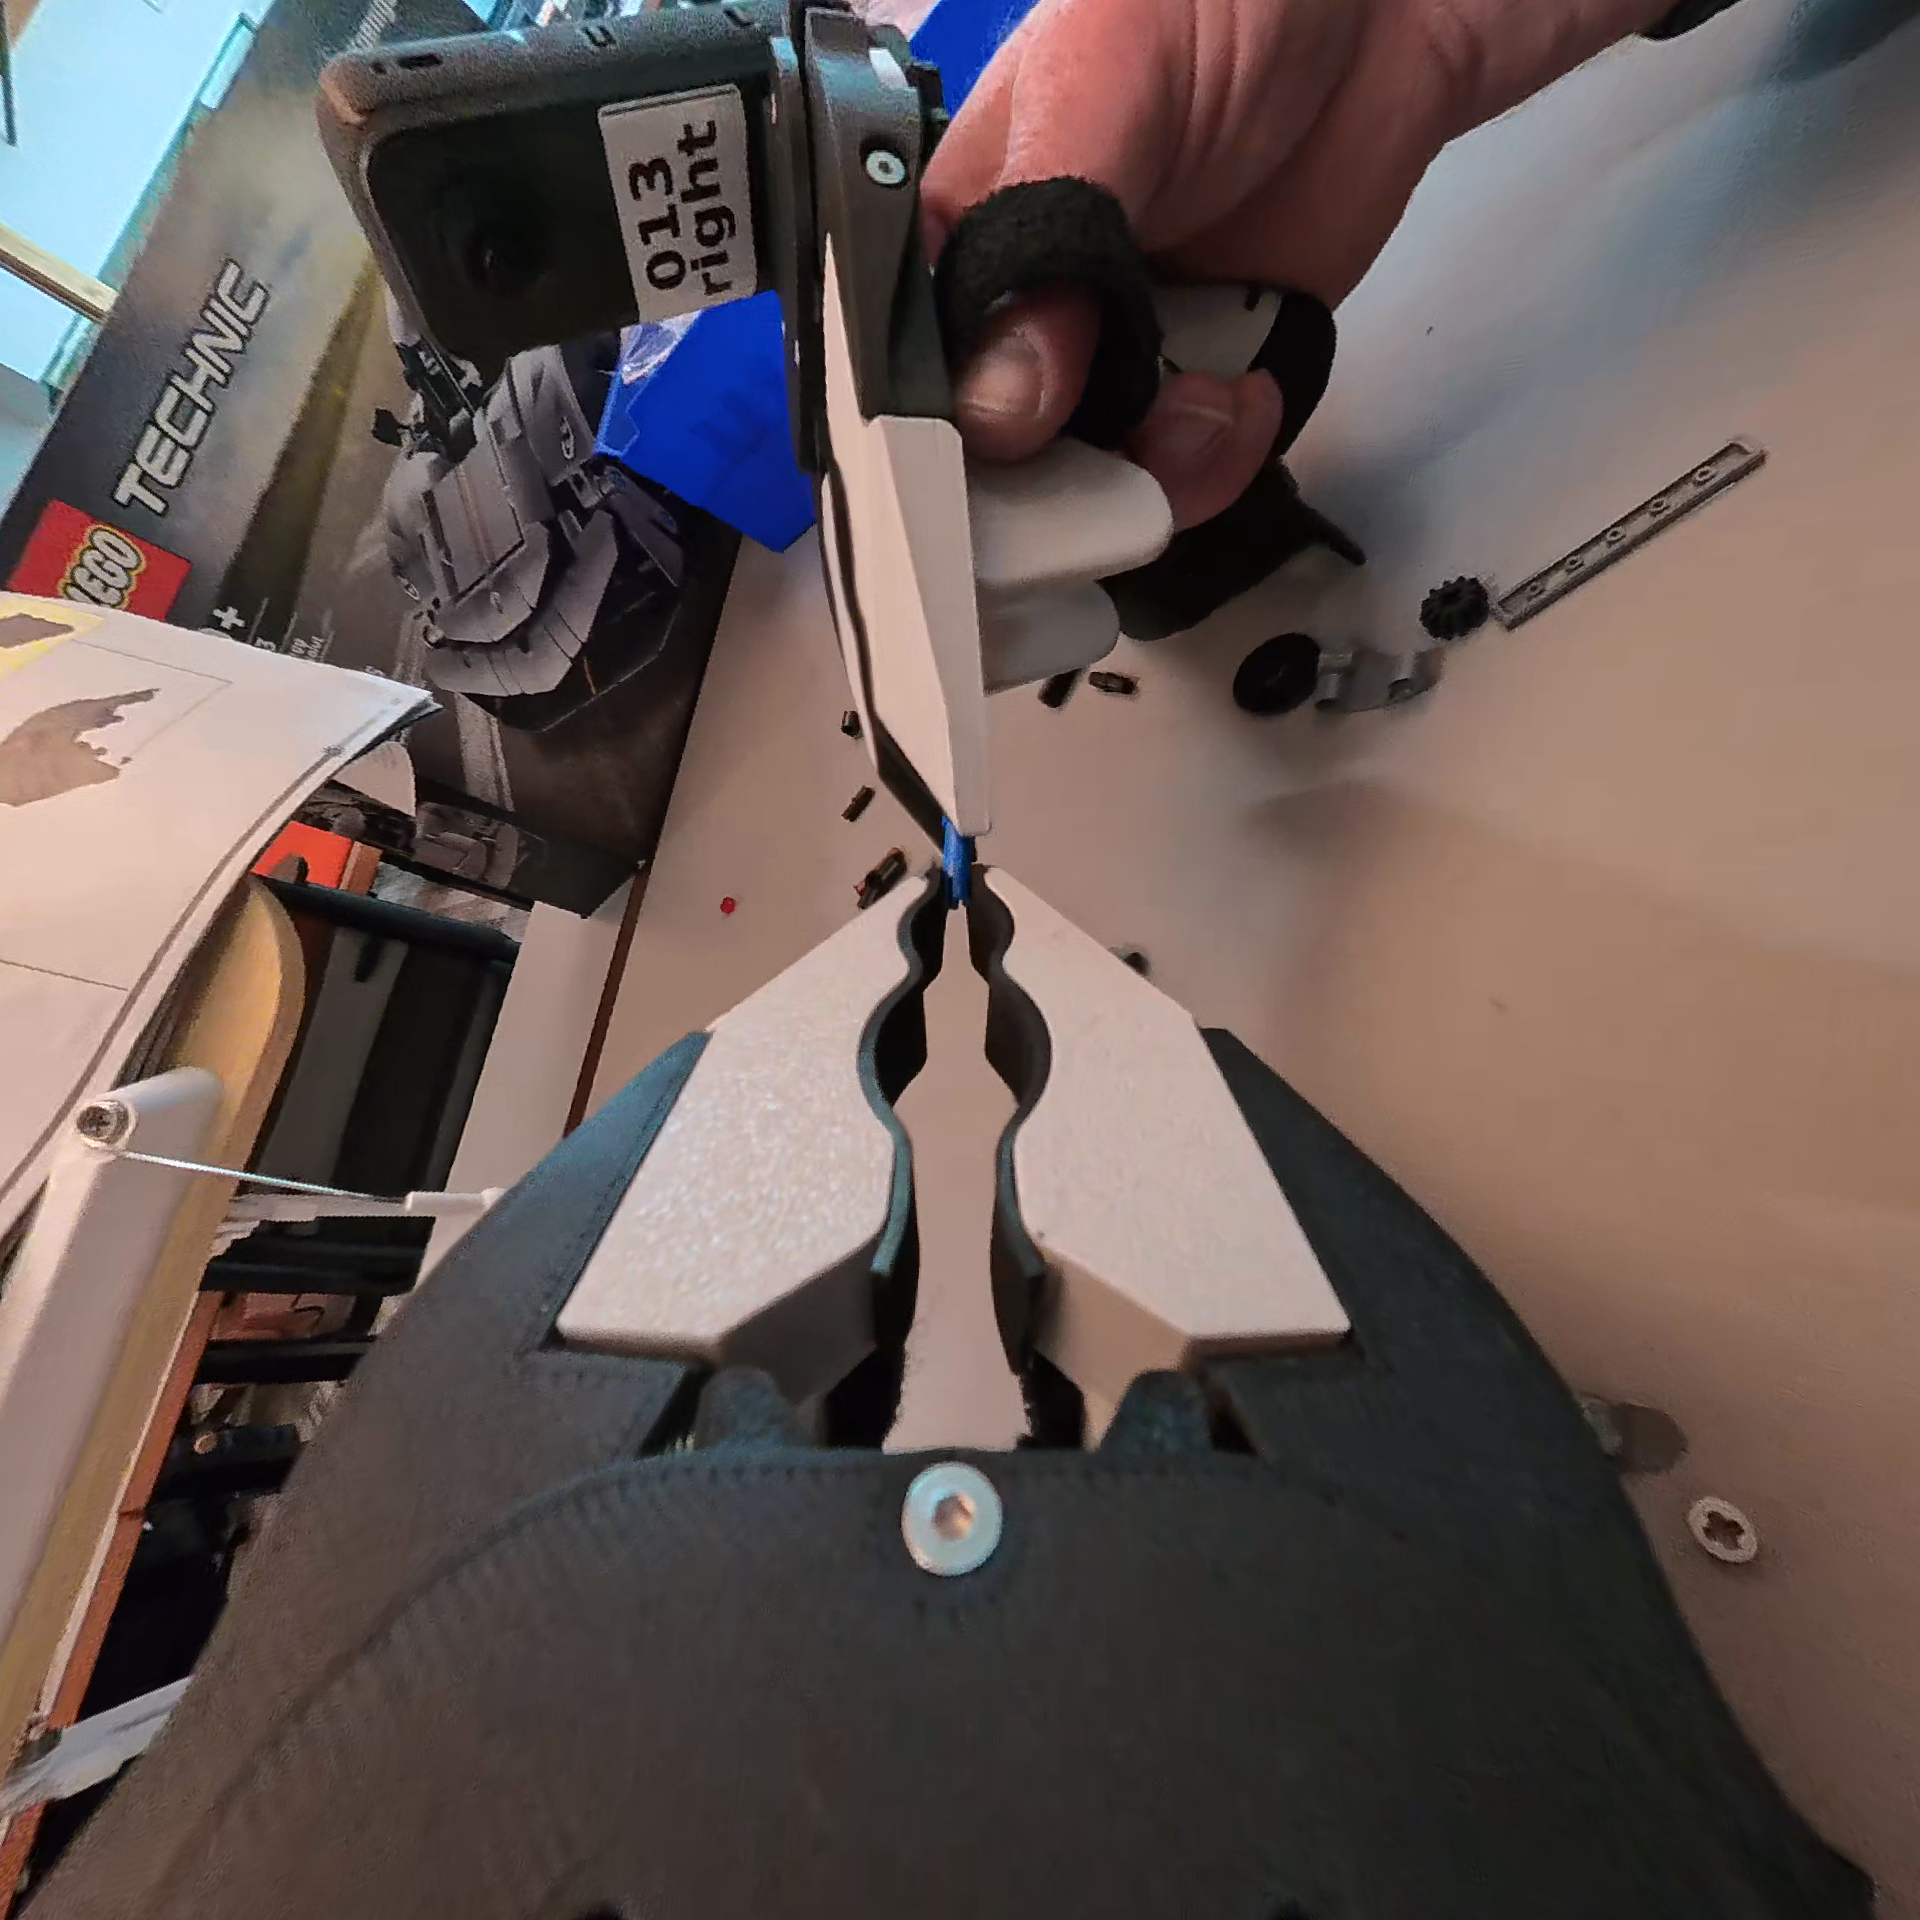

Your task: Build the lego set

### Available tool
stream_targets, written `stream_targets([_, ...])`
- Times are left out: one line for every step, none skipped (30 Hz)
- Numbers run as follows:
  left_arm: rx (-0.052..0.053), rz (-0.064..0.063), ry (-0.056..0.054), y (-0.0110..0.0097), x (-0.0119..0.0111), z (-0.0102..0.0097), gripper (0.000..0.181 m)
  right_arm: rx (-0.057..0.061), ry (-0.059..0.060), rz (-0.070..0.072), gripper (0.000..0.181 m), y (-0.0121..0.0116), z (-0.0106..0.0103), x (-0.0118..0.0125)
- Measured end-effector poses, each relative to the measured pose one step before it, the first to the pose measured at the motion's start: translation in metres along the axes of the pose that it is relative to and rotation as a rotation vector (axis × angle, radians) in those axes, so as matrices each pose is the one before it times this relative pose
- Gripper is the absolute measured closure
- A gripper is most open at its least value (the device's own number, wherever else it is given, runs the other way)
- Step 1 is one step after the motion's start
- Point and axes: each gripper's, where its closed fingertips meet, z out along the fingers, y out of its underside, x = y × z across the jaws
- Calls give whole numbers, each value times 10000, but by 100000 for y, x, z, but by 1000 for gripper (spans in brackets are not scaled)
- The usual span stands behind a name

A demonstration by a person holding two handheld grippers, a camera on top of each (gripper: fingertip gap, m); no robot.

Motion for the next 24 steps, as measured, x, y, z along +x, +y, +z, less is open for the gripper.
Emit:
stream_targets([30,5,-77,-61,-123,-28,180,48,9,-49,178,-112,-11,-46])
stream_targets([62,-19,-35,-90,-70,-43,180,38,4,-22,178,-89,-24,-50])
stream_targets([90,6,-57,-146,-81,-60,179,24,-43,24,178,-57,-28,-86])
stream_targets([70,65,-107,-157,-112,-76,179,45,-85,37,178,-73,-30,-118])
stream_targets([54,92,-94,-168,-78,-74,179,57,-93,34,178,-80,-31,-122])
stream_targets([20,86,-62,-138,-23,-60,179,36,-92,28,178,-62,-27,-123])
stream_targets([16,68,-52,-121,-26,-55,179,19,-84,4,178,-34,-39,-132])
stream_targets([43,36,-72,-169,-76,-76,179,23,-83,-19,178,-50,-28,-136])
stream_targets([71,6,-71,-199,-98,-97,179,50,-108,-18,178,-84,-39,-171])
stream_targets([63,14,-57,-176,-92,-82,180,55,-119,3,178,-103,-47,-187])
stream_targets([47,9,-23,-124,-28,-62,180,38,-95,16,178,-76,-27,-156])
stream_targets([32,5,3,-66,6,-38,179,10,-56,-5,178,-28,-5,-101])
stream_targets([60,36,-33,-102,-34,-65,179,1,-46,-27,178,-12,-9,-94])
stream_targets([56,30,-30,-99,-47,-79,180,20,-61,-20,178,-43,-7,-113])
stream_targets([52,-12,-1,-104,-33,-62,179,21,-48,-9,178,-49,-17,-82])
stream_targets([77,-32,15,-131,-19,-73,179,12,-17,-22,178,-20,-51,-45])
stream_targets([106,-7,-16,-178,-40,-103,179,15,7,-34,178,-35,-80,-17])
stream_targets([85,9,-7,-171,-31,-95,179,15,20,-14,178,-39,-82,23])
stream_targets([60,-18,51,-122,38,-34,178,-4,19,5,178,8,-73,27])
stream_targets([7,-34,39,-20,58,11,178,-20,2,-2,178,37,-23,11])
stream_targets([29,30,-18,-44,2,-19,178,-12,-16,-1,178,23,2,-15])
stream_targets([-11,24,5,3,18,-15,179,2,-17,8,178,-5,21,-29])
stream_targets([-5,-14,41,-18,52,-17,179,-9,-10,5,178,10,13,-17])
stream_targets([16,-2,6,-52,1,-38,179,-8,-18,0,178,16,6,-33])
